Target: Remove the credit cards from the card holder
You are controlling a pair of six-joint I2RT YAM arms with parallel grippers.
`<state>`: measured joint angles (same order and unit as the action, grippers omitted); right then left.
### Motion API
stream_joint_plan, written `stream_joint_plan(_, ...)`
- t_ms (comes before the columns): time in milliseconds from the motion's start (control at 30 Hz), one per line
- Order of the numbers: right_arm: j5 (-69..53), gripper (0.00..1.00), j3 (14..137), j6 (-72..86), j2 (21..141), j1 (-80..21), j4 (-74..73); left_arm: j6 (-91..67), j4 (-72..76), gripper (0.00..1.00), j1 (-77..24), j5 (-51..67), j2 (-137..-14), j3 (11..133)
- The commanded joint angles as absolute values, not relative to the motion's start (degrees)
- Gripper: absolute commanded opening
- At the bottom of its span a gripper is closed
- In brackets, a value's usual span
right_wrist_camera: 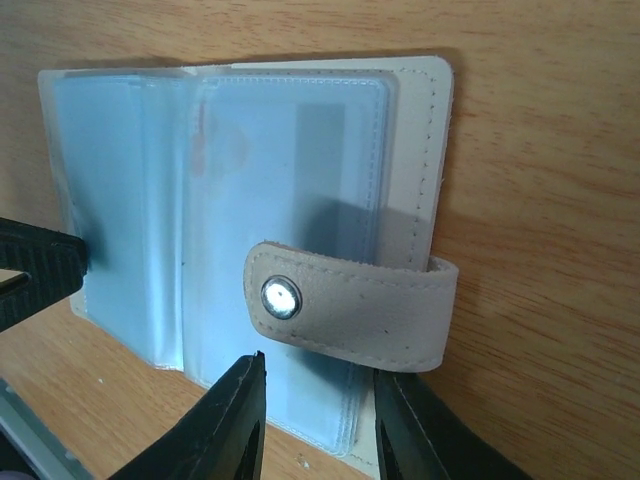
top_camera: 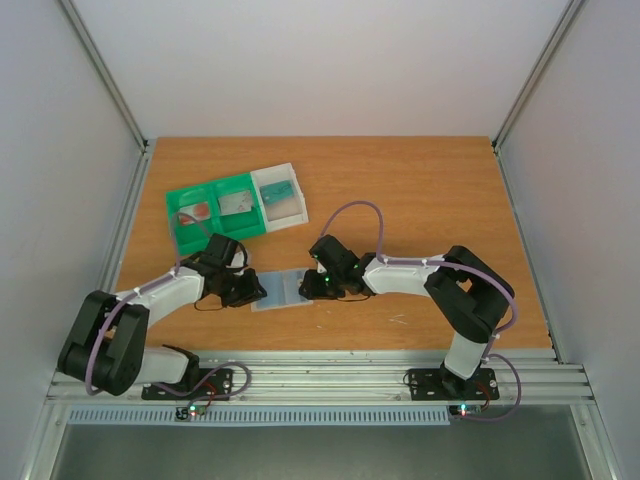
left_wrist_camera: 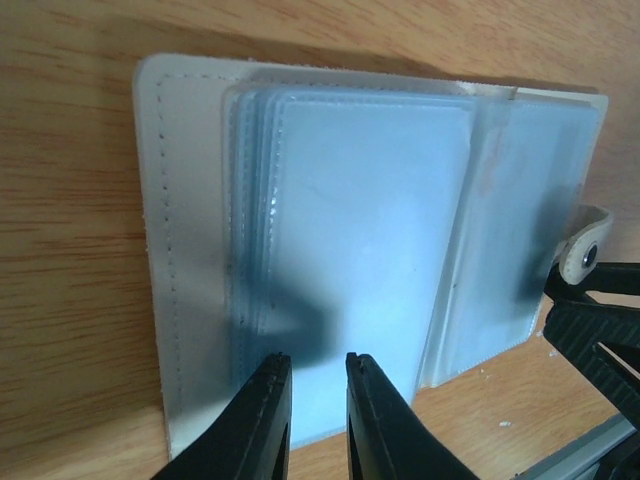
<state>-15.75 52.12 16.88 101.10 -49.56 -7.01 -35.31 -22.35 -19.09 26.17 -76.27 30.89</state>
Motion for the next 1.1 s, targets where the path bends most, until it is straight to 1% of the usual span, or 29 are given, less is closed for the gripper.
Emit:
stream_joint_plan(0, -16.30, 0.32, 53.64, 16.21, 100.33, -49.97, -8.29, -33.69, -19.80, 0.18, -19.17, 25.59, -77.59, 30.22)
stream_joint_plan(233, -17.22, 0.34, 55.46, 16.26, 101.69, -50.01, -9.34, -33.22, -19.68, 0.18, -19.17, 25.66, -77.76, 29.97)
stream_joint_plan(533, -18.44, 0.33, 56.57, 16.47, 101.68, -50.01, -9.39, -32.30, -20.20, 0.18, -19.20, 25.80, -78.22, 30.22)
stream_joint_plan(800, -14.42, 0.33, 57.94, 16.24, 103.69, -50.01, -12.86, -32.65, -20.19, 0.18, -19.21, 25.50, -77.61, 29.67)
stream_joint_plan(1067, -15.37, 0.33, 59.15, 16.83, 105.24, -50.01, -13.08, -33.30, -19.40, 0.17, -19.19, 25.75, -77.70, 29.27)
